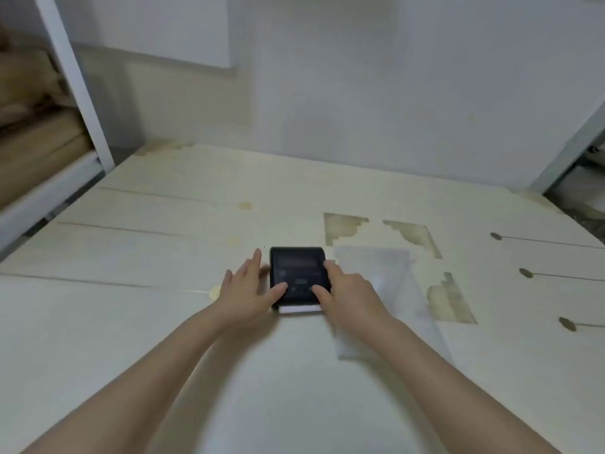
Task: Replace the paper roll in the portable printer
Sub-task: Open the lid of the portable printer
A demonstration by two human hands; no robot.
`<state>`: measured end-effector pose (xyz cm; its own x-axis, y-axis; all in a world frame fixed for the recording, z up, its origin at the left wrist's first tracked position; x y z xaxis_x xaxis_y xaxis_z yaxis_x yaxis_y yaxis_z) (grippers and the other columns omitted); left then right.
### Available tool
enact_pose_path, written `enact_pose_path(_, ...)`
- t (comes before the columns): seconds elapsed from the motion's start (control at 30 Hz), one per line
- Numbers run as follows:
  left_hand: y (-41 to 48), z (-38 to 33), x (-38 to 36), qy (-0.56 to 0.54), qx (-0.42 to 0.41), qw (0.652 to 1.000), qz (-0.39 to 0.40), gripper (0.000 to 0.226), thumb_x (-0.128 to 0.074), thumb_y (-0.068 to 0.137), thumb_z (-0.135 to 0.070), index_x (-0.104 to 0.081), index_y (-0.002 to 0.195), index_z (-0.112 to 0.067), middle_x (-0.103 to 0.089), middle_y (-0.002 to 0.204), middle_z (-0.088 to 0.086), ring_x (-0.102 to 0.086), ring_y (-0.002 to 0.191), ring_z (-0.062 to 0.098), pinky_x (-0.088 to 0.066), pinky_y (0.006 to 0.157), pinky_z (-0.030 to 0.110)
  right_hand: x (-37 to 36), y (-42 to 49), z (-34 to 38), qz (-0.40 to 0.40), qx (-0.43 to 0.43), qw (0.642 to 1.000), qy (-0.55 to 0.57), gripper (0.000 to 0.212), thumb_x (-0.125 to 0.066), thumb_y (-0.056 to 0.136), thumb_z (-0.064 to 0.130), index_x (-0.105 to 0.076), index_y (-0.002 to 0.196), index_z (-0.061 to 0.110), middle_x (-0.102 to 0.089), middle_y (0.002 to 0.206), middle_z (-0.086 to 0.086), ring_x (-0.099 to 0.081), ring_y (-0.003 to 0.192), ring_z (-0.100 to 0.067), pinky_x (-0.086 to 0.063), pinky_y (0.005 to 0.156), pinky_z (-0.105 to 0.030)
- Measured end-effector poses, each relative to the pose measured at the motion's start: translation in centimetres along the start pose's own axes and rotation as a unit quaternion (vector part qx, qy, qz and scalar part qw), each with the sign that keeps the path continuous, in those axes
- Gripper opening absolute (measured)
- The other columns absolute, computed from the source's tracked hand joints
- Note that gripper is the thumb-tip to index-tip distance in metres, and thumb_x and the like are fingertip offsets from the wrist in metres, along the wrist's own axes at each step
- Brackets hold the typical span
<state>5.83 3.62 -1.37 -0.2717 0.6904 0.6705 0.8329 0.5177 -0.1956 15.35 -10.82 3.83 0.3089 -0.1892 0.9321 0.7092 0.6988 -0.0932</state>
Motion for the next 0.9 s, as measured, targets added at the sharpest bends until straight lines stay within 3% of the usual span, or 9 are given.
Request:
enact_pose_path(0.17,-1.1,-0.1,-1.5,-0.150,-0.063,0.987,0.010,0.059,-0.043,0.103,-0.036,-0.018,0.156,-0.026,-0.035,0.154,-0.015,-0.008,0.153,0.014,0.007,0.122,0.036,-2.4,-1.4,-0.6,-0.084,0.008,0.996,0.037,0.057,-0.048,0.100,0.030,-0.026,0.151,0.016,-0.065,0.114,-0.011,-0.058,0.106,-0.028,-0.050,0.088,-0.038)
enact_pose_path(0.23,-2.2,0.0,-1.9,-0.216,-0.090,0.972,0.008,0.050,-0.046,0.100,-0.035,-0.035,0.149,-0.037,-0.040,0.151,-0.020,-0.028,0.147,0.009,-0.015,0.123,0.038,-3.1,-2.1,-1.1,-0.122,0.002,0.989,0.081,0.055,-0.053,0.098,0.026,-0.031,0.148,0.019,-0.066,0.112,-0.009,-0.059,0.105,-0.027,-0.050,0.087,-0.038)
enact_pose_path(0.3,-3.5,0.0,-2.5,-0.284,-0.111,0.952,-0.011,0.047,-0.046,0.102,-0.023,-0.042,0.146,-0.037,-0.055,0.140,-0.022,-0.049,0.131,0.001,-0.037,0.109,0.027,-3.6,-3.1,-1.6,-0.159,0.006,0.980,0.122,0.052,-0.057,0.095,0.022,-0.039,0.143,0.021,-0.068,0.111,-0.007,-0.061,0.100,-0.026,-0.050,0.084,-0.036)
enact_pose_path(0.37,-5.1,-0.1,-2.4,-0.316,-0.135,0.937,-0.059,0.043,-0.046,0.102,-0.013,-0.051,0.138,-0.035,-0.064,0.122,-0.030,-0.061,0.113,-0.008,-0.046,0.096,0.015,-3.9,-4.3,-1.8,-0.185,0.014,0.969,0.163,0.044,-0.060,0.092,0.019,-0.047,0.135,0.019,-0.069,0.115,-0.006,-0.063,0.097,-0.026,-0.051,0.084,-0.037)
enact_pose_path(0.43,-6.1,0.2,-2.0,-0.340,-0.143,0.922,-0.120,0.041,-0.053,0.099,-0.014,-0.054,0.134,-0.035,-0.062,0.126,-0.025,-0.067,0.102,-0.008,-0.050,0.082,0.008,-3.9,-5.5,-2.0,-0.205,0.029,0.955,0.213,0.049,-0.060,0.093,0.017,-0.046,0.139,0.019,-0.068,0.122,-0.004,-0.065,0.101,-0.025,-0.051,0.090,-0.040)
enact_pose_path(0.57,-7.5,0.2,-1.4,-0.316,-0.164,0.921,-0.155,0.051,-0.064,0.091,-0.028,-0.049,0.140,-0.038,-0.052,0.137,-0.005,-0.072,0.096,0.007,-0.059,0.085,0.031,-3.5,-7.0,-0.9,-0.212,0.081,0.933,0.280,0.055,-0.053,0.097,0.013,-0.039,0.149,0.022,-0.051,0.133,0.000,-0.056,0.117,-0.015,-0.044,0.101,-0.028)
enact_pose_path(0.63,-8.2,-0.1,-1.5,-0.371,-0.160,0.902,-0.151,0.039,-0.058,0.097,-0.023,-0.053,0.133,-0.033,-0.054,0.135,-0.006,-0.072,0.096,0.005,-0.062,0.081,0.036,-3.0,-7.0,-0.3,-0.189,0.083,0.919,0.335,0.052,-0.052,0.098,0.016,-0.040,0.148,0.024,-0.046,0.134,0.002,-0.054,0.118,-0.013,-0.042,0.103,-0.025)
enact_pose_path(0.73,-7.6,-0.1,-1.8,-0.475,-0.119,0.866,-0.106,0.031,-0.052,0.101,-0.019,-0.056,0.130,-0.028,-0.061,0.133,-0.008,-0.073,0.101,0.022,-0.061,0.080,0.049,-2.2,-6.7,0.2,-0.152,0.093,0.904,0.388,0.047,-0.053,0.099,0.024,-0.046,0.145,0.027,-0.051,0.134,0.006,-0.057,0.119,-0.013,-0.043,0.103,-0.027)
enact_pose_path(0.9,-5.2,-0.2,-1.4,-0.499,-0.069,0.860,-0.080,0.030,-0.054,0.099,-0.020,-0.060,0.129,-0.022,-0.070,0.123,0.000,-0.072,0.103,0.019,-0.061,0.075,0.041,-2.9,-5.3,-0.2,-0.082,0.110,0.879,0.456,0.037,-0.046,0.101,0.012,-0.057,0.126,0.037,-0.067,0.124,0.008,-0.062,0.118,-0.012,-0.047,0.106,-0.044)
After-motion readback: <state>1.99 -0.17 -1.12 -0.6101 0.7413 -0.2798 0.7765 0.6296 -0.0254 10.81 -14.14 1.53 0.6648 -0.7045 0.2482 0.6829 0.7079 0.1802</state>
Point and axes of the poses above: each hand's wrist, its own y-axis towards the middle knuckle, its own x-axis out of the back of the hand, z = x × y, the point moved 7 cm from there along y, towards the middle knuckle
